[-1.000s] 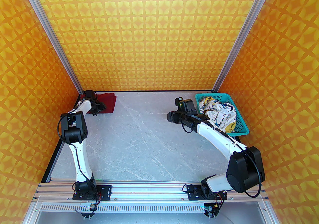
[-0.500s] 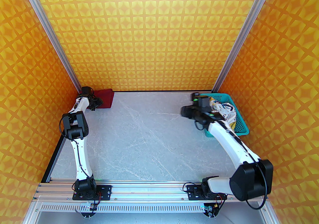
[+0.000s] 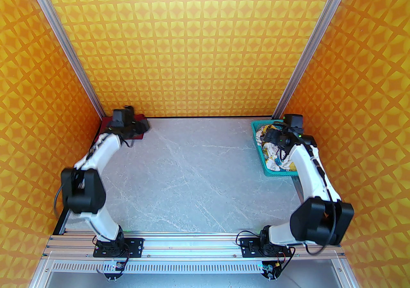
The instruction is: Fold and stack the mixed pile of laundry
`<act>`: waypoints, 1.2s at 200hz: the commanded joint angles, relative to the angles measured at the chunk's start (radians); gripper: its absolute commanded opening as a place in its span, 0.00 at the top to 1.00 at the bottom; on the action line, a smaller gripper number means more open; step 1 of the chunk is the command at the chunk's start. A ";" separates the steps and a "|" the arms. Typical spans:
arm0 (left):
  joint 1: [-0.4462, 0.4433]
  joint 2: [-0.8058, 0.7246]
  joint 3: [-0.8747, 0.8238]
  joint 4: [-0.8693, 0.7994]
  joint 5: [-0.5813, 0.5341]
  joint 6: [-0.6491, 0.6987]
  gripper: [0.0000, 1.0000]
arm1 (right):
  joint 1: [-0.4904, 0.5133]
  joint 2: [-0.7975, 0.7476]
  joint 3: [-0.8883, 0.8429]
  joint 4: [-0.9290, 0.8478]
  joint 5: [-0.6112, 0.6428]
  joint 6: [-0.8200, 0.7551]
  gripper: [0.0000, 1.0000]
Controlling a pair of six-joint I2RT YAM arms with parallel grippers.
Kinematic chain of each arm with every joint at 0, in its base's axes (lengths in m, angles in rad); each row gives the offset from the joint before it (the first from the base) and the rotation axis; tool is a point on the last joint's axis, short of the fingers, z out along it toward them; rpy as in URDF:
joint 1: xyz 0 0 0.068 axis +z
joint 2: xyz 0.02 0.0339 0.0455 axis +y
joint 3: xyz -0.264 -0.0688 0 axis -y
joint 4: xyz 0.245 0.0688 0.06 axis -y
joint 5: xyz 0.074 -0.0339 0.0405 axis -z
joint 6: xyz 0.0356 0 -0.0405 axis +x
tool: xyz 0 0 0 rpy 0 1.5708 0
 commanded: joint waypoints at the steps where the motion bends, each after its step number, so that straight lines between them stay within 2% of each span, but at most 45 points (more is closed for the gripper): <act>1: -0.093 -0.070 -0.157 0.154 0.154 0.007 0.42 | -0.049 0.103 0.027 -0.030 -0.065 0.000 0.07; 21: -0.179 -0.112 -0.242 0.182 0.211 0.005 0.42 | -0.084 0.224 0.053 0.002 -0.143 -0.002 0.08; 38: -0.218 -0.129 -0.296 0.188 0.219 0.015 0.42 | -0.094 0.317 0.072 0.046 -0.171 -0.001 0.18; 52: -0.221 -0.142 -0.339 0.213 0.220 -0.014 0.42 | -0.095 0.375 0.105 0.043 -0.166 -0.006 0.38; 70: -0.221 -0.167 -0.367 0.225 0.221 -0.018 0.43 | -0.094 0.384 0.143 0.030 -0.189 -0.017 0.73; 93: -0.220 -0.185 -0.375 0.230 0.218 -0.003 0.45 | -0.089 0.284 0.144 0.037 -0.227 -0.015 1.00; 153: -0.218 -0.227 -0.357 0.221 0.218 0.010 0.48 | -0.025 -0.163 0.149 0.126 -0.406 0.041 1.00; 177: -0.217 -0.279 -0.326 0.156 0.218 0.047 0.48 | 0.008 -0.265 0.219 0.158 -0.565 0.136 1.00; 213: -0.215 -0.382 -0.257 0.029 0.206 0.089 0.48 | 0.228 -0.337 0.293 0.116 -0.595 0.156 1.00; 240: -0.215 -0.444 -0.233 -0.044 0.190 0.111 0.47 | 0.462 -0.334 0.205 0.096 -0.502 0.173 1.00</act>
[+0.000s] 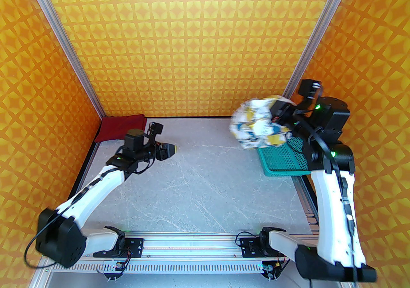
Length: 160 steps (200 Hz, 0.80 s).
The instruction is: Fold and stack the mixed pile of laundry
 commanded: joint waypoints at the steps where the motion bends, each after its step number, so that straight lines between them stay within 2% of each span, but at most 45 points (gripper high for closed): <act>1: 0.011 -0.057 0.041 -0.115 -0.006 0.051 0.47 | 0.160 0.030 -0.080 -0.030 0.037 0.036 1.00; 16: 0.011 -0.079 0.037 -0.147 -0.020 0.059 0.47 | 0.261 0.070 -0.153 -0.027 0.103 0.057 1.00; 44: 0.020 -0.096 0.000 -0.194 -0.053 0.052 0.46 | 0.400 0.231 -0.236 0.062 0.138 0.102 1.00; 50: 0.021 -0.096 -0.008 -0.204 -0.065 0.051 0.46 | 0.428 0.281 -0.226 0.075 0.144 0.099 0.93; 68: 0.021 -0.096 -0.043 -0.224 -0.098 0.047 0.46 | 0.474 0.442 -0.162 0.077 0.125 0.092 0.58; 78: 0.021 -0.096 -0.060 -0.227 -0.101 0.041 0.45 | 0.475 0.518 -0.126 0.076 0.069 0.100 0.46; 90: 0.018 -0.096 -0.079 -0.233 -0.101 0.039 0.46 | 0.476 0.558 -0.095 0.065 0.056 0.093 0.41; 122: -0.024 -0.095 -0.138 -0.238 -0.101 0.050 0.45 | 0.439 0.476 -0.108 0.006 0.108 0.027 0.36; 160: -0.117 -0.017 -0.148 -0.250 -0.115 0.078 0.43 | 0.260 0.289 -0.327 -0.024 0.145 -0.035 0.32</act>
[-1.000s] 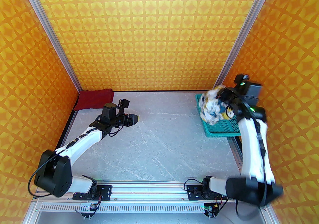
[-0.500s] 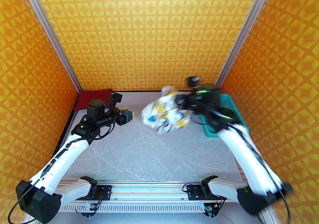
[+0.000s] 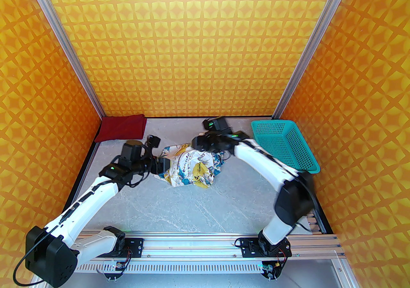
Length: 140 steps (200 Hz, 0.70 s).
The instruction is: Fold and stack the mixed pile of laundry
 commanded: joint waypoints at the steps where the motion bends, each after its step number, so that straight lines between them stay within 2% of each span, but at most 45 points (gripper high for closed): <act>1: -0.048 0.057 0.002 -0.028 -0.024 0.035 0.43 | -0.103 -0.116 -0.117 -0.046 0.047 -0.068 0.32; 22: -0.090 0.118 0.057 -0.030 -0.042 0.067 0.42 | -0.167 -0.136 -0.184 -0.081 0.027 -0.110 0.30; 50: -0.134 0.236 0.126 -0.032 -0.077 0.110 0.37 | -0.203 -0.107 -0.294 0.009 -0.024 -0.096 0.26; 74: -0.146 0.316 0.108 -0.025 -0.117 0.104 0.33 | -0.210 -0.014 -0.348 0.105 -0.116 -0.028 0.27; 92: -0.167 0.331 0.048 0.036 -0.173 0.109 0.28 | -0.210 0.044 -0.392 0.218 -0.132 0.023 0.27; 109: -0.166 0.388 0.011 0.103 -0.220 0.125 0.27 | -0.209 0.123 -0.414 0.341 -0.188 0.069 0.33; 124: -0.166 0.452 0.020 0.143 -0.257 0.141 0.35 | -0.209 0.199 -0.411 0.428 -0.222 0.101 0.41; 140: -0.146 0.482 -0.008 0.281 -0.295 0.118 0.55 | -0.209 0.254 -0.401 0.518 -0.254 0.134 0.52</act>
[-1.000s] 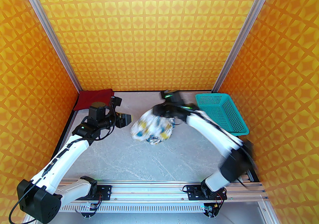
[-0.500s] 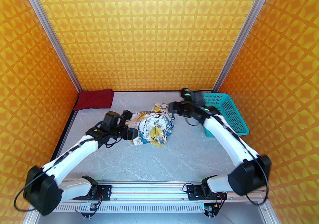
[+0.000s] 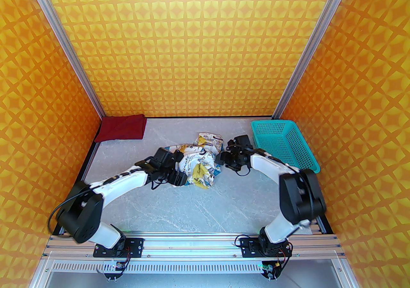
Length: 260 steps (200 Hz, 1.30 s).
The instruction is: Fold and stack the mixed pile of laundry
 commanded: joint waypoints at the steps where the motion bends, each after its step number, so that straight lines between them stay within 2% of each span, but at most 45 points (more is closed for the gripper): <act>1: 0.018 0.050 -0.035 0.199 -0.099 0.000 0.57 | -0.005 0.079 0.003 0.230 -0.092 0.081 0.54; 13: 0.049 0.056 -0.059 0.309 -0.098 -0.033 0.78 | -0.005 0.107 0.022 0.272 -0.110 0.099 0.65; 29: 0.073 0.040 -0.088 0.436 -0.099 -0.043 1.00 | -0.005 0.114 0.065 0.286 -0.126 0.111 0.83; 50: 0.082 -0.060 -0.116 0.508 -0.129 -0.023 1.00 | -0.005 0.034 0.099 0.234 -0.117 0.086 1.00; 86: 0.080 -0.391 -0.244 0.598 -0.181 0.038 1.00 | -0.005 -0.278 0.085 0.039 0.055 -0.041 1.00; 121: -0.015 -0.779 -0.189 0.344 -0.182 0.124 1.00 | -0.003 -0.614 0.093 -0.173 0.104 -0.095 1.00; 144: -0.061 -0.920 -0.067 0.147 -0.182 0.112 1.00 | -0.003 -0.741 0.216 -0.365 0.131 -0.101 1.00; 172: -0.061 -0.862 0.165 -0.103 -0.217 0.113 1.00 | -0.003 -0.664 0.435 -0.619 0.115 -0.086 1.00; 194: -0.010 -0.675 0.339 -0.290 -0.271 0.090 1.00 | -0.003 -0.566 0.438 -0.604 0.051 -0.051 1.00; 203: 0.050 -0.593 0.366 -0.317 -0.263 0.046 1.00 | -0.004 -0.522 0.408 -0.568 0.051 -0.045 0.94; 214: 0.118 -0.497 0.354 -0.303 -0.243 -0.010 1.00 | -0.003 -0.452 0.372 -0.514 0.050 -0.036 0.80; 227: 0.183 -0.388 0.309 -0.234 -0.218 -0.058 0.82 | -0.003 -0.360 0.340 -0.432 0.036 -0.038 0.62; 246: 0.244 -0.275 0.244 -0.131 -0.205 -0.109 0.59 | -0.005 -0.238 0.334 -0.380 0.063 -0.054 0.45; 260: 0.255 -0.237 0.229 -0.103 -0.195 -0.109 0.53 | -0.005 -0.197 0.335 -0.390 0.070 -0.071 0.39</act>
